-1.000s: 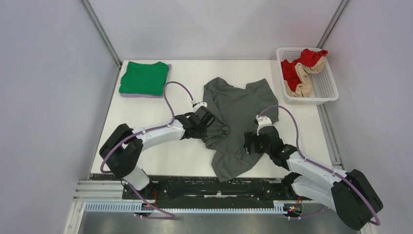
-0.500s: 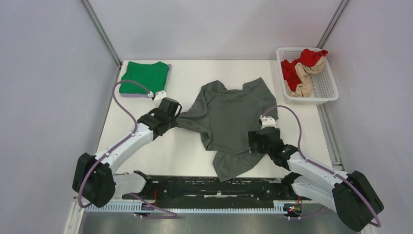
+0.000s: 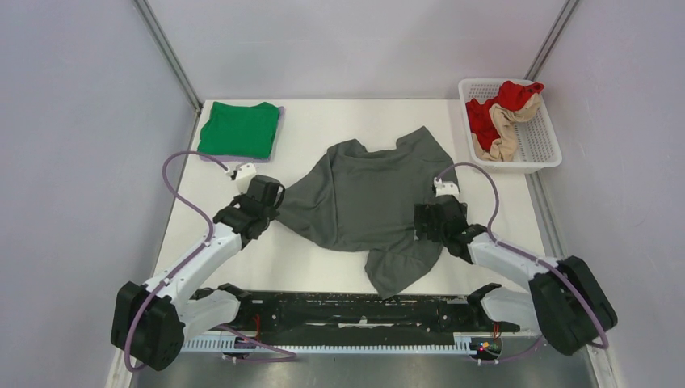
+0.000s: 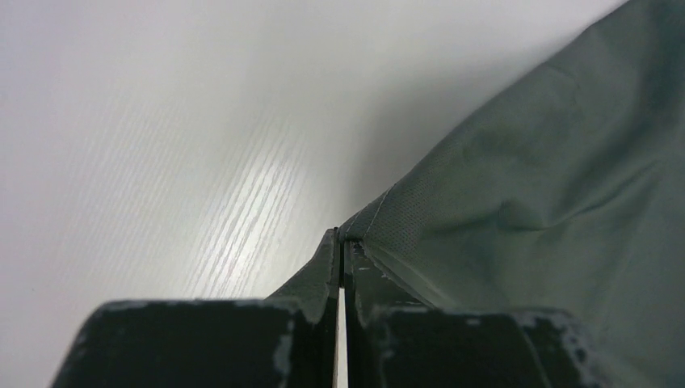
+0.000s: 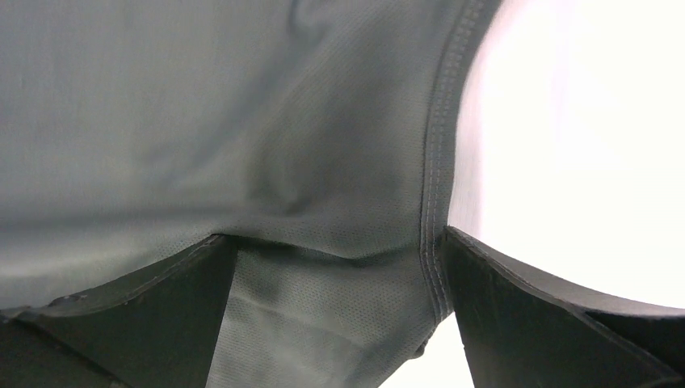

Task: Fold and stack the t-shirts
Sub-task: Flatten out the tshirt

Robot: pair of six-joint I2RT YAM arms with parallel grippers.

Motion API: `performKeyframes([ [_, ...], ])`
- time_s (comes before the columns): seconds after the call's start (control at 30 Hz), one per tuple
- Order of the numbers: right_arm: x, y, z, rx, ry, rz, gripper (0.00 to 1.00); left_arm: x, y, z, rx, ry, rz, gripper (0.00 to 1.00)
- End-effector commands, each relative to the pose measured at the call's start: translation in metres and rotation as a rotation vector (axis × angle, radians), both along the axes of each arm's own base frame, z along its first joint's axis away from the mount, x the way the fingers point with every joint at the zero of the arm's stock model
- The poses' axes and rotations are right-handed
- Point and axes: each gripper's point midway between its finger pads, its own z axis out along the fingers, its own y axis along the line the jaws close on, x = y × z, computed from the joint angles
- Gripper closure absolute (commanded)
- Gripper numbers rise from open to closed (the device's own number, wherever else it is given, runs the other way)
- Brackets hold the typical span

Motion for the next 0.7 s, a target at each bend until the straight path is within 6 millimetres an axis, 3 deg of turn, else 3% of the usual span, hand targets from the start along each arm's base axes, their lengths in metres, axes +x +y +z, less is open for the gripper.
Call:
performKeyframes([
  [0.0,0.03,-0.012,-0.008,-0.047,0.028,-0.037,0.02,-0.005,-0.002,-0.022,-0.07,-0.017,0.041,0.98],
  [0.1,0.069,-0.024,-0.011,-0.051,0.041,-0.076,0.02,-0.013,0.003,-0.035,-0.063,0.007,0.062,0.98],
  [0.2,0.127,-0.028,0.002,-0.084,0.003,-0.08,0.02,-0.02,0.009,-0.038,-0.043,0.025,0.087,0.98],
  [0.27,0.149,-0.028,0.011,-0.124,0.026,-0.067,0.02,-0.023,0.004,-0.042,-0.081,0.031,0.078,0.98],
  [0.33,0.158,-0.025,0.027,-0.119,0.012,-0.057,0.02,-0.026,-0.005,-0.047,-0.134,0.036,0.059,0.98],
  [0.4,0.152,-0.026,0.051,-0.101,-0.042,-0.062,0.02,-0.029,-0.009,-0.052,-0.163,0.041,0.047,0.98],
  [0.53,0.106,-0.033,0.074,-0.047,-0.097,-0.079,0.02,-0.034,-0.007,-0.051,-0.166,0.04,0.053,0.98],
  [0.67,0.039,-0.026,0.057,0.07,-0.057,-0.08,0.02,-0.037,-0.011,-0.047,-0.206,0.027,0.038,0.98],
])
